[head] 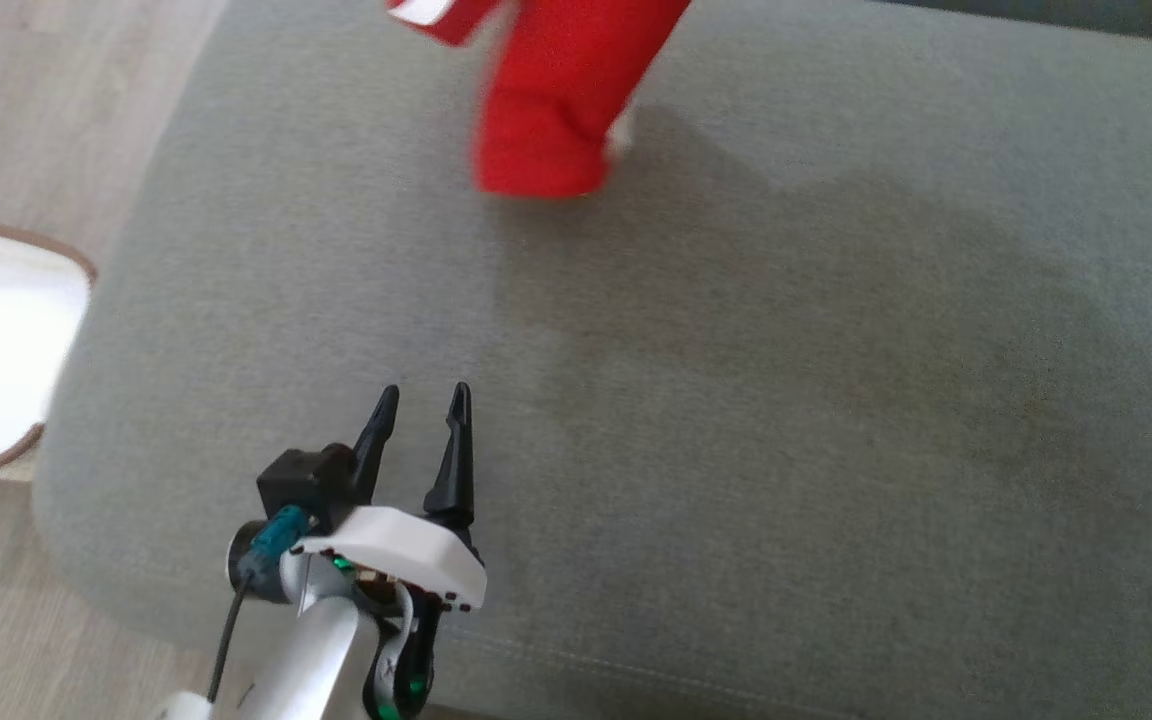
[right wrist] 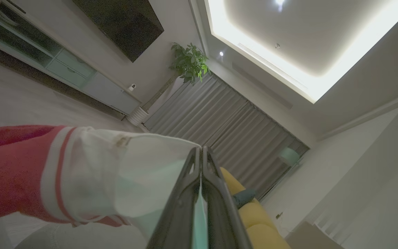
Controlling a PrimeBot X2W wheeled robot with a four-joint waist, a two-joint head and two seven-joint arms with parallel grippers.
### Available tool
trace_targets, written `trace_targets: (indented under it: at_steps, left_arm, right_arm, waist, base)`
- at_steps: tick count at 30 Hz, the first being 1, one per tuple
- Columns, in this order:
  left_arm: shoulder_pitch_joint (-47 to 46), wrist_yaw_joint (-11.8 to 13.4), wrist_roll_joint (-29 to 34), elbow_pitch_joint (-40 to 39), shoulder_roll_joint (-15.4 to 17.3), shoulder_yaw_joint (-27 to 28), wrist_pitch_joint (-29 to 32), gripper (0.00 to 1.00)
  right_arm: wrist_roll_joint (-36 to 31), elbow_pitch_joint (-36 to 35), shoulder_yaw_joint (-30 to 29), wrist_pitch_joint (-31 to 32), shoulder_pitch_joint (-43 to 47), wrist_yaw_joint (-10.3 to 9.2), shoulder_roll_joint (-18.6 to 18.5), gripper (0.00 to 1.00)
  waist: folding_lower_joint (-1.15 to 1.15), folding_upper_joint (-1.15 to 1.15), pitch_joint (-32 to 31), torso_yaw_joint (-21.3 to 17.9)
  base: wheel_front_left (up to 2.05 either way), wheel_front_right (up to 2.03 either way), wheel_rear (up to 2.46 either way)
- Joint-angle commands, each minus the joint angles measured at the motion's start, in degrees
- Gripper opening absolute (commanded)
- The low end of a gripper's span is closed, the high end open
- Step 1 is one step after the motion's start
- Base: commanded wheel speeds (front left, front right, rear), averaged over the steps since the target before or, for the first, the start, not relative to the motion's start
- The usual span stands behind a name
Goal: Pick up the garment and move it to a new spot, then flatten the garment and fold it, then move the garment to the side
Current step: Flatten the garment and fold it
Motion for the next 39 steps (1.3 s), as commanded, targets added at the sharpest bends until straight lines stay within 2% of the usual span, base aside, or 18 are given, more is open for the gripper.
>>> trace_targets:
  at_steps: [1,5,9,11,18,24,31,35,39]
  left_arm:
    - [-1.8,0.0,0.6,-1.7,0.7,1.8,-0.3,1.0]
    - [-2.2,-0.4,1.6,-1.3,0.7,2.2,-0.3,1.0]
    - [-3.3,-0.7,2.9,-1.1,0.7,2.7,-0.3,1.0]
    - [-4.0,-0.9,3.4,-0.9,0.7,3.3,-0.3,1.0]
    - [-8.2,-1.3,4.7,-0.3,0.7,5.9,-0.3,1.0]
    - [-14.5,-2.0,7.0,1.0,0.7,8.9,-0.3,1.0]
    - [-22.0,-3.2,10.5,5.2,0.8,14.3,-0.3,1.0]
    - [-24.9,-2.6,11.7,9.8,1.0,18.8,-0.3,1.0]
    - [-26.4,-2.8,12.3,12.3,1.2,20.5,-0.3,1.0]
  right_arm:
    - [1.0,-1.6,-1.6,-0.3,3.9,0.37,-0.8,0.0]
    - [3.4,-3.1,-7.2,-0.3,19.3,0.37,-3.7,0.0]
    - [5.2,-1.9,-12.5,-0.3,33.2,0.37,-1.7,0.02]
    - [5.8,-1.9,-15.1,-0.3,37.6,0.37,0.8,1.0]
    - [4.9,-8.3,-20.3,-0.3,45.7,0.37,8.9,1.0]
    - [4.7,-13.6,-21.4,-0.3,48.0,0.37,13.9,1.0]
    - [5.2,-17.4,-19.6,-0.3,48.0,0.37,16.5,1.0]
    - [5.9,-18.8,-18.6,-0.3,47.8,0.37,17.4,1.0]
    - [6.2,-19.2,-18.2,-0.3,47.9,0.37,17.7,1.0]
  waist:
    - [0.0,0.0,0.8,-1.1]
    - [0.0,0.0,2.2,-3.6]
    - [0.0,0.0,3.7,-6.4]
    - [0.0,0.0,4.2,-8.1]
    - [0.0,0.0,5.5,-13.8]
    - [0.0,0.0,7.2,-17.8]
    - [0.0,0.0,9.0,-20.9]
    - [0.0,0.0,9.6,-22.1]
    - [0.0,0.0,9.8,-22.6]
  base:
    - [0.0,0.0,0.0]
    - [0.0,0.0,0.0]
    - [0.0,0.0,0.0]
    - [0.0,0.0,0.0]
    - [0.0,0.0,0.0]
    - [0.0,0.0,0.0]
    - [0.0,0.0,0.0]
    - [0.0,0.0,0.0]
    - [0.0,0.0,0.0]
